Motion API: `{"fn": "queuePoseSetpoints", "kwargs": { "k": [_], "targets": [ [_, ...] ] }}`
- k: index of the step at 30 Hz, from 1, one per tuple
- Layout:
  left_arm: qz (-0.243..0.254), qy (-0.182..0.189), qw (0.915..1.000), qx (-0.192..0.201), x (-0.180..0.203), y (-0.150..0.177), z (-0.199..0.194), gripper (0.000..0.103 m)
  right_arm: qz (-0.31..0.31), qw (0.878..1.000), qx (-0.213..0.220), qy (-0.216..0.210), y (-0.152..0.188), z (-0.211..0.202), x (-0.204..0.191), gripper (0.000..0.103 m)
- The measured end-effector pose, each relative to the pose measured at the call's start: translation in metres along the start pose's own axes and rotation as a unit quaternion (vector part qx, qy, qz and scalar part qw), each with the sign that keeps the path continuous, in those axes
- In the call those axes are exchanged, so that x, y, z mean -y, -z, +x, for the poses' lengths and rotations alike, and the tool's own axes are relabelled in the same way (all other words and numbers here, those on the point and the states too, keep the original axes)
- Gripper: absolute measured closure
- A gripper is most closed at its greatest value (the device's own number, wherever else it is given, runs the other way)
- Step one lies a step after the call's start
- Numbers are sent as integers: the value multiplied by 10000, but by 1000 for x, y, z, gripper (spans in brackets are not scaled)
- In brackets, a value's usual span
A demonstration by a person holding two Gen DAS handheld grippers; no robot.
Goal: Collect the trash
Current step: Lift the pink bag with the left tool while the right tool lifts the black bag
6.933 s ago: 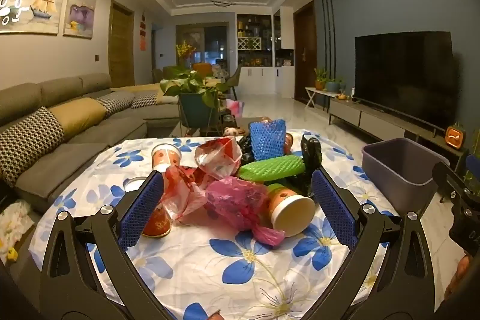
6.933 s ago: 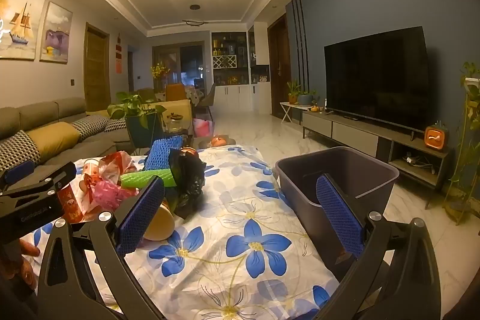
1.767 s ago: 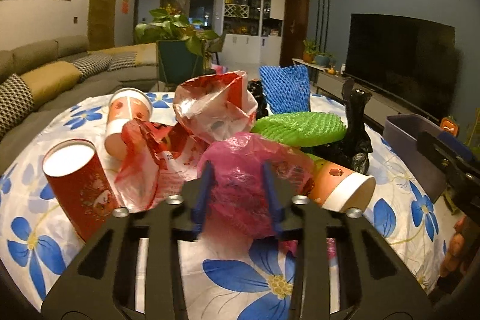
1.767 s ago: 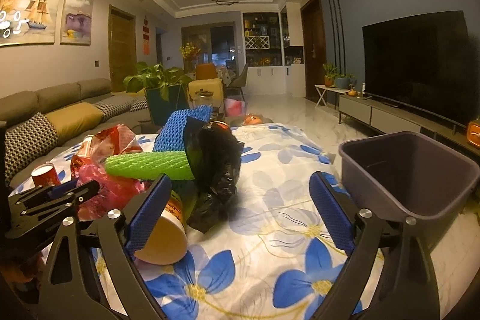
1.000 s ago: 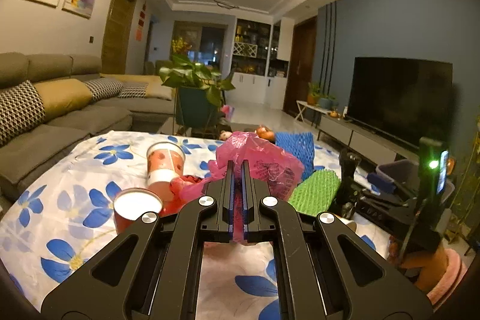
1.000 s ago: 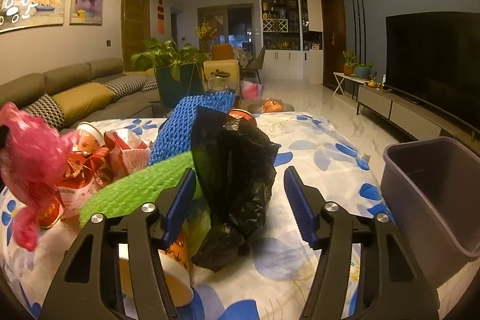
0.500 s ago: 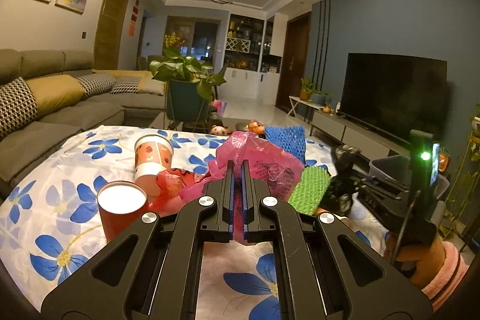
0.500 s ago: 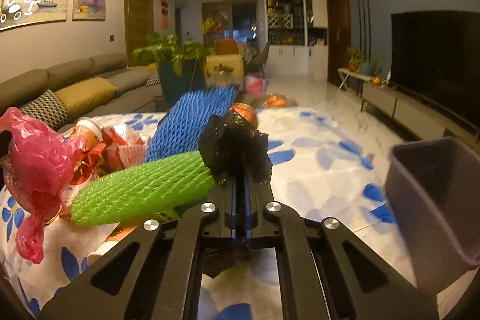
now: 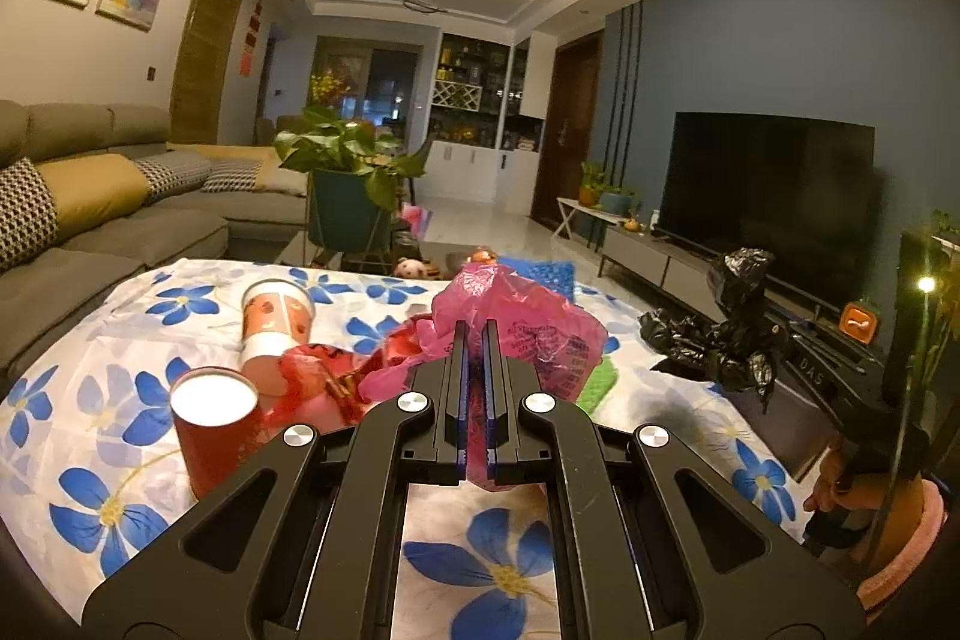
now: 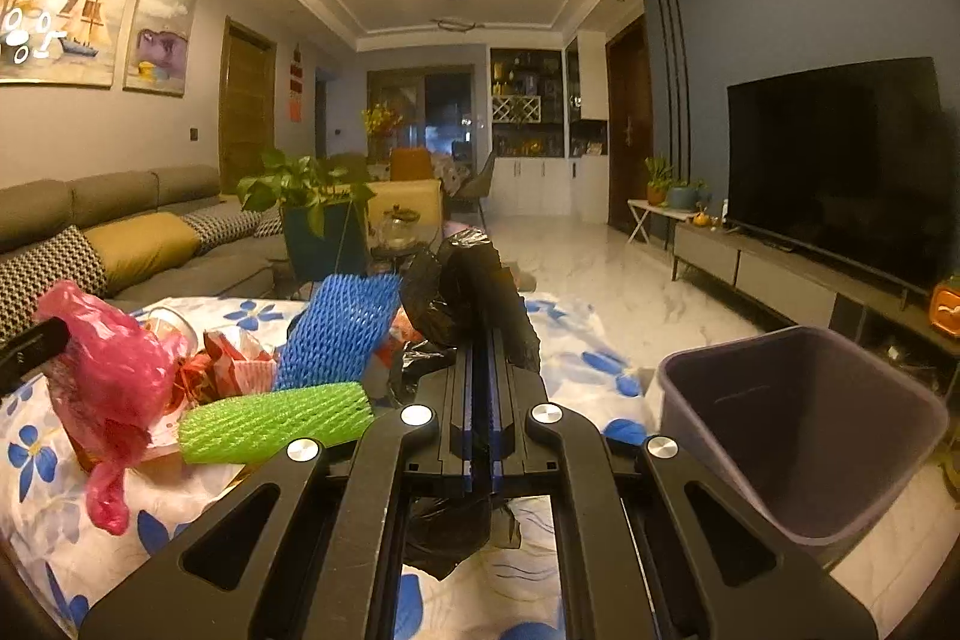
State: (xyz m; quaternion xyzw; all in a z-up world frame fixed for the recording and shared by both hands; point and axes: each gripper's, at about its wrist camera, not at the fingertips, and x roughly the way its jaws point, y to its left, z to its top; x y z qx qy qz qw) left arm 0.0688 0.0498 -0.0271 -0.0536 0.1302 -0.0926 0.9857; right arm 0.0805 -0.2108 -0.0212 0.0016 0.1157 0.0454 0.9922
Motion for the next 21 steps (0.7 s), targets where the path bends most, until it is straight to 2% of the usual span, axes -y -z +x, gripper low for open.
{"fn": "queuePoseSetpoints", "kwargs": {
  "k": [7, 9, 15, 18, 19, 21],
  "targets": [
    [165, 333, 9993, 80, 27, -12, 0, 100, 95, 9992, 303, 223, -11, -30, 18, 98],
    [272, 511, 9982, 152, 40, -19, 2, 100, 90, 9987, 387, 306, -14, -36, 24, 101],
    [336, 845, 9958, 99, 66, -24, 13, 100, 69, 9989, 334, 331, -14, -35, 32, 102],
    [112, 900, 9958, -97, 64, -16, 20, 100, 203, 9988, 412, 154, 21, -27, 43, 102],
    [71, 884, 9958, -211, 63, -12, 23, 100, 302, 9989, 166, 308, 43, -15, 52, 102],
    [190, 804, 9961, -322, 64, -5, 25, 100, 701, 9971, -169, 257, 72, 3, 64, 102]
  ]
}}
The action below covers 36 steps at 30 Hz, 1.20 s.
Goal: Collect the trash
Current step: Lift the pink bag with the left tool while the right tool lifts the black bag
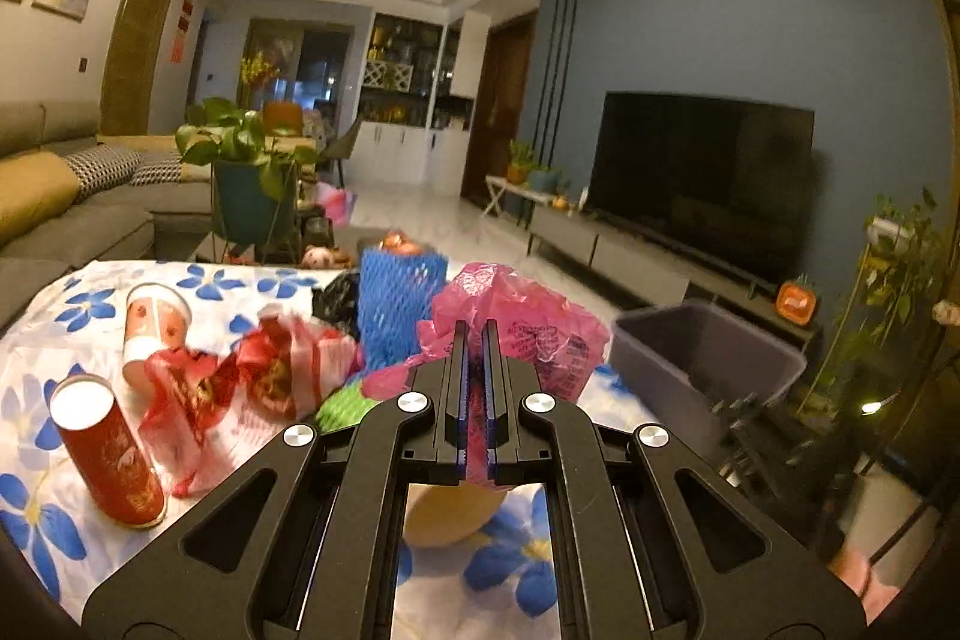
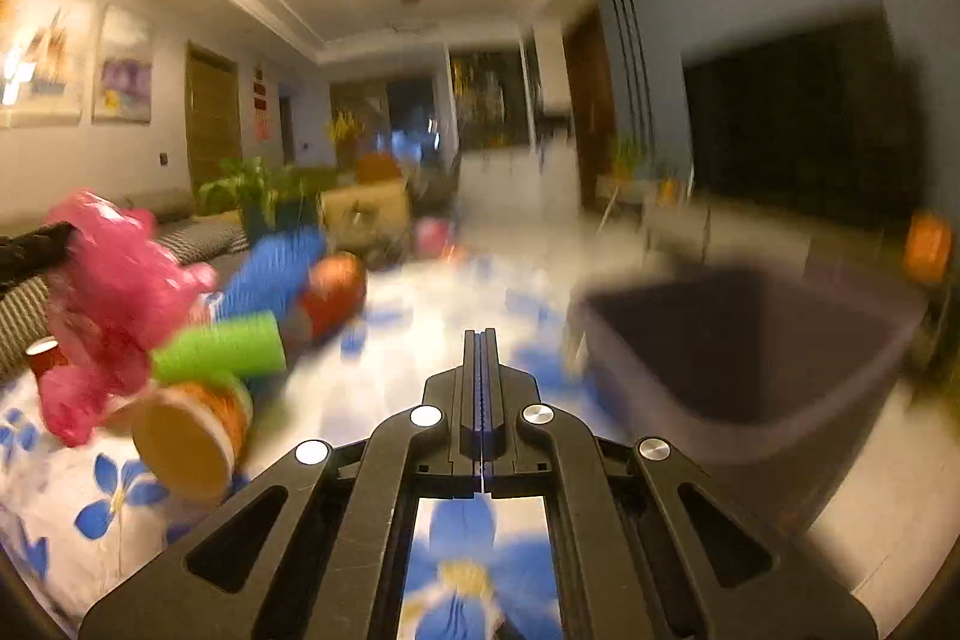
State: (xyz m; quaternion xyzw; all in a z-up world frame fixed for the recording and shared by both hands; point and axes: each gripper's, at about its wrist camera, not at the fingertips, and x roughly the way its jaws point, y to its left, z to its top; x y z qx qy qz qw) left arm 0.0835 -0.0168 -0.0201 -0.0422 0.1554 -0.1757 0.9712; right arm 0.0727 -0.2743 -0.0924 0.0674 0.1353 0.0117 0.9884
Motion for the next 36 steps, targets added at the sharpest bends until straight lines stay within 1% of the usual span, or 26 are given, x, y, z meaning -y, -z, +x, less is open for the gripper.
{"fn": "queuePoseSetpoints", "kwargs": {
  "k": [1, 3, 5, 6, 7, 8, 9, 12, 15, 16, 18, 20, 23, 29, 32, 34, 36],
  "targets": [
    [76, -67, 9999, -30, 1, 2, 1, 100, -105, 9999, -58, 63, 6, 5, -2, 102],
    [91, -79, 9999, -81, 1, 4, 2, 100, -298, 9993, -189, -89, 10, 14, -11, 102],
    [52, -67, 9999, -78, 0, 6, 3, 100, -405, 9990, -82, -146, 5, 14, -21, 101],
    [48, -75, 9999, -76, 1, 8, 3, 100, -468, 9989, -33, -83, 4, 13, -23, 82],
    [45, -77, 9999, -77, 1, 8, 3, 100, -475, 9989, -4, -32, 5, 13, -23, 67],
    [38, -83, 9999, -82, 2, 9, 4, 100, -442, 9990, 38, 2, 6, 13, -20, 41],
    [20, -84, 9999, -95, 2, 9, 2, 100, -402, 9991, 125, -6, 6, 11, -18, 38],
    [-47, -78, 9999, -125, 3, 10, 2, 100, -387, 9989, 237, 78, 7, 7, -16, 36],
    [-35, -57, 9999, -130, 4, 10, 2, 100, -497, 9984, 246, 100, 8, 5, -17, 34],
    [-20, -56, 9999, -122, 5, 10, 2, 100, -546, 9981, 266, 49, 8, 5, -19, 33],
    [-21, -49, 9999, -114, 4, 9, 2, 100, -644, 9976, 211, -116, 8, 6, -21, 26],
    [-53, -46, 9999, -128, 4, 9, 2, 100, -737, 9971, 145, -84, 10, 7, -24, 25],
    [-63, -70, 9999, -122, 3, 9, 1, 100, -796, 9967, 133, 41, 10, 7, -27, 25],
    [-110, -75, 9998, -119, 0, 9, -1, 100, -752, 9971, 89, 15, 9, 7, -25, 25],
    [-110, -95, 9998, -115, 0, 9, -2, 100, -766, 9970, 81, -11, 8, 8, -25, 34],
    [-110, -111, 9998, -115, -1, 9, -3, 100, -808, 9967, 126, -16, 3, 6, -28, 35],
    [-109, -136, 9998, -104, -3, 9, -4, 100, -807, 9963, 272, -72, -8, 0, -33, 35]
  ]
}}
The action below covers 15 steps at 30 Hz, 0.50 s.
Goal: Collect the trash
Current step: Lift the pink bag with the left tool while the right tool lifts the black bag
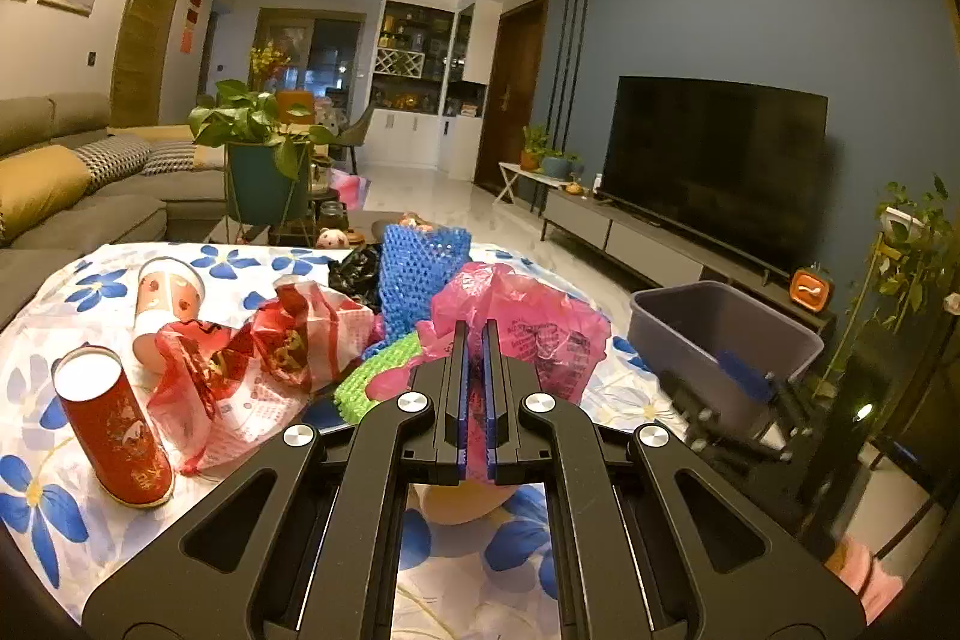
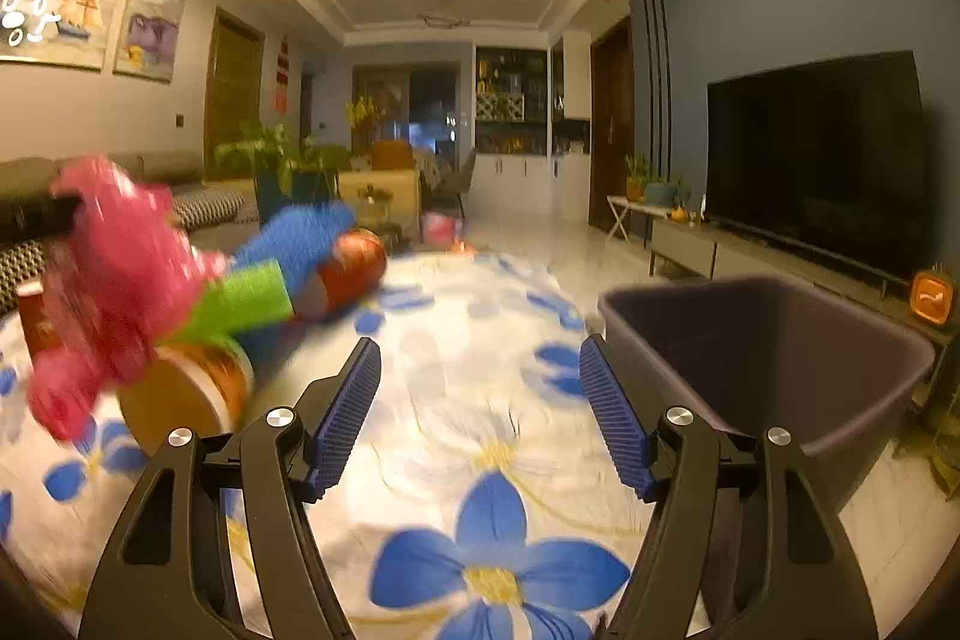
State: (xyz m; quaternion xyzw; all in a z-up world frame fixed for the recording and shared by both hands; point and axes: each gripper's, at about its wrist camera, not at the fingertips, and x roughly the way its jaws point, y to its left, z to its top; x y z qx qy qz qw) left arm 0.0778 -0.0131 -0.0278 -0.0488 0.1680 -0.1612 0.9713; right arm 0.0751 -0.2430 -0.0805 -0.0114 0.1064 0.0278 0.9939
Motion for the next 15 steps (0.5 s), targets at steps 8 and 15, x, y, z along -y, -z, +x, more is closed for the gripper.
{"fn": "queuePoseSetpoints", "kwargs": {
  "k": [8, 15],
  "targets": [
    [-217, -270, 9994, 58, -20, -3, -3, 100, 208, 9947, 666, -755, -59, 4, -36, 35],
    [-277, -581, 9979, 75, -41, -3, -5, 100, 140, 9884, 752, -1311, -75, 17, -64, 15]
  ]
}}
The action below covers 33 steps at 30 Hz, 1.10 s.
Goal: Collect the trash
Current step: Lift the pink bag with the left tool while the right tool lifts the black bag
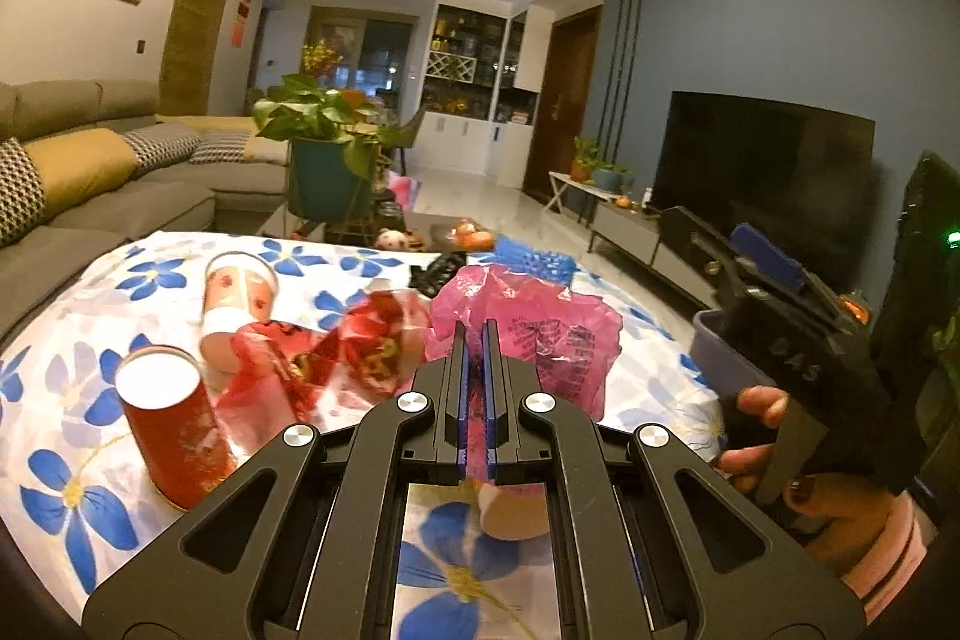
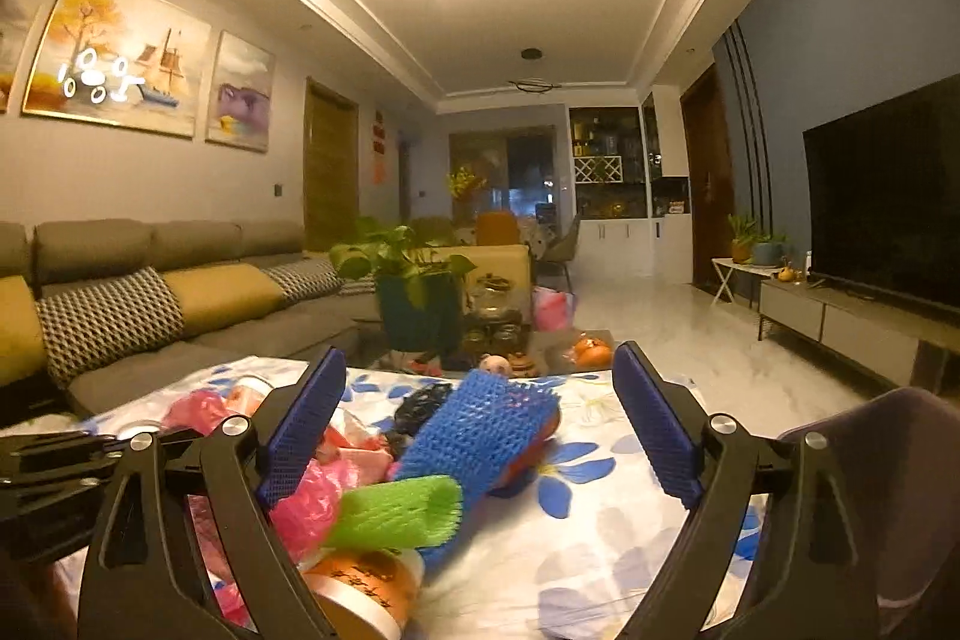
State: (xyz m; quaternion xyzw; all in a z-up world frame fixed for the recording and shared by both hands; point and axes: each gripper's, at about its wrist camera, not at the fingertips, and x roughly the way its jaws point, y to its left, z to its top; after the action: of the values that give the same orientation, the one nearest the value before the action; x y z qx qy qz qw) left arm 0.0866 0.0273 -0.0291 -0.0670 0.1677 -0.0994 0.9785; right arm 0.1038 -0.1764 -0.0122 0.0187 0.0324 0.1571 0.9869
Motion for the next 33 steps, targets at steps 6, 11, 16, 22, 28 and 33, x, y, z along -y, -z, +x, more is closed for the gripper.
{"fn": "queuePoseSetpoints", "kwargs": {
  "k": [6, 11, 16, 22, 28, 33],
  "targets": [
    [-51, 53, 9999, -72, -1, 5, 7, 100, 7, 9997, 29, 230, 7, -41, 12, 7],
    [-122, 103, 9999, -37, 0, 5, 6, 100, -330, 9985, -336, 269, 21, -67, 8, 7],
    [-76, 133, 9998, 82, 4, 0, -1, 100, -317, 9949, -905, 319, 48, -73, 9, 7],
    [-149, 201, 9993, 278, 4, -10, -15, 100, -76, 9876, -1547, 256, 76, -54, 7, 34],
    [-118, 93, 9986, 514, 0, -21, -30, 100, 137, 9842, -1751, 207, 86, -47, 9, 79],
    [-161, 85, 9983, 562, -3, -26, -34, 100, 204, 9881, -1508, 237, 74, -56, 15, 96]
  ]
}}
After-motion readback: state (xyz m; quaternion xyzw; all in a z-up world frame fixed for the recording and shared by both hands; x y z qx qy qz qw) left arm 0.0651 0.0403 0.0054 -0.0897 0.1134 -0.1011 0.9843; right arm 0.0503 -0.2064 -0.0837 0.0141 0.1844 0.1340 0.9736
